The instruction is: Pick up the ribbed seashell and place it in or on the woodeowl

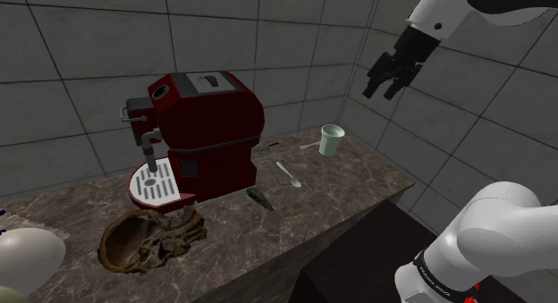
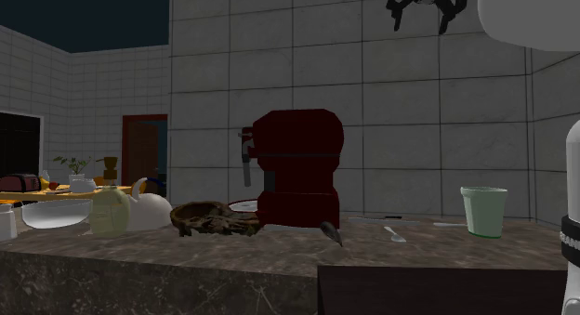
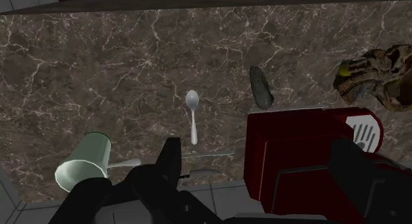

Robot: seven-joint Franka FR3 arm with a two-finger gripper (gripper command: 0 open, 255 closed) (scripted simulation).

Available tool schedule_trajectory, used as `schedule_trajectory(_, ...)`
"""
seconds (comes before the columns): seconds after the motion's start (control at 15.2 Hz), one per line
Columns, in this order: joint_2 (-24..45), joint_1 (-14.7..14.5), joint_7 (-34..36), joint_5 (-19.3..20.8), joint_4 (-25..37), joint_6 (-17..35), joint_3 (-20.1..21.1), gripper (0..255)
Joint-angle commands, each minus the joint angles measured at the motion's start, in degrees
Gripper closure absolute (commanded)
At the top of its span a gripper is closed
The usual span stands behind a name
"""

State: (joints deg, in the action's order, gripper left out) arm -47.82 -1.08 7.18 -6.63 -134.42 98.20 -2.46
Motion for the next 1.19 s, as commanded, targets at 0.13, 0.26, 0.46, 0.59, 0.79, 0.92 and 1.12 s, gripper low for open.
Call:
schedule_trajectory(0.13, 1.7, -0.5, -0.2, -0.3, -2.3, 3.6, 0.7, 0)
schedule_trajectory(0.26, 3.6, -1.0, -0.5, -0.6, -4.3, 7.2, 1.4, 0)
schedule_trajectory(0.46, 7.1, -1.8, -0.8, -1.0, -6.8, 12.6, 2.5, 0)
schedule_trajectory(0.59, 9.9, -2.3, -1.1, -1.3, -8.1, 16.3, 3.2, 0)
schedule_trajectory(0.79, 14.5, -3.1, -1.4, -1.7, -9.5, 21.9, 4.2, 0)
schedule_trajectory(0.92, 18.0, -3.6, -1.6, -2.0, -10.1, 25.6, 4.9, 0)
schedule_trajectory(1.12, 23.7, -4.3, -1.9, -2.2, -10.5, 31.0, 5.9, 0)
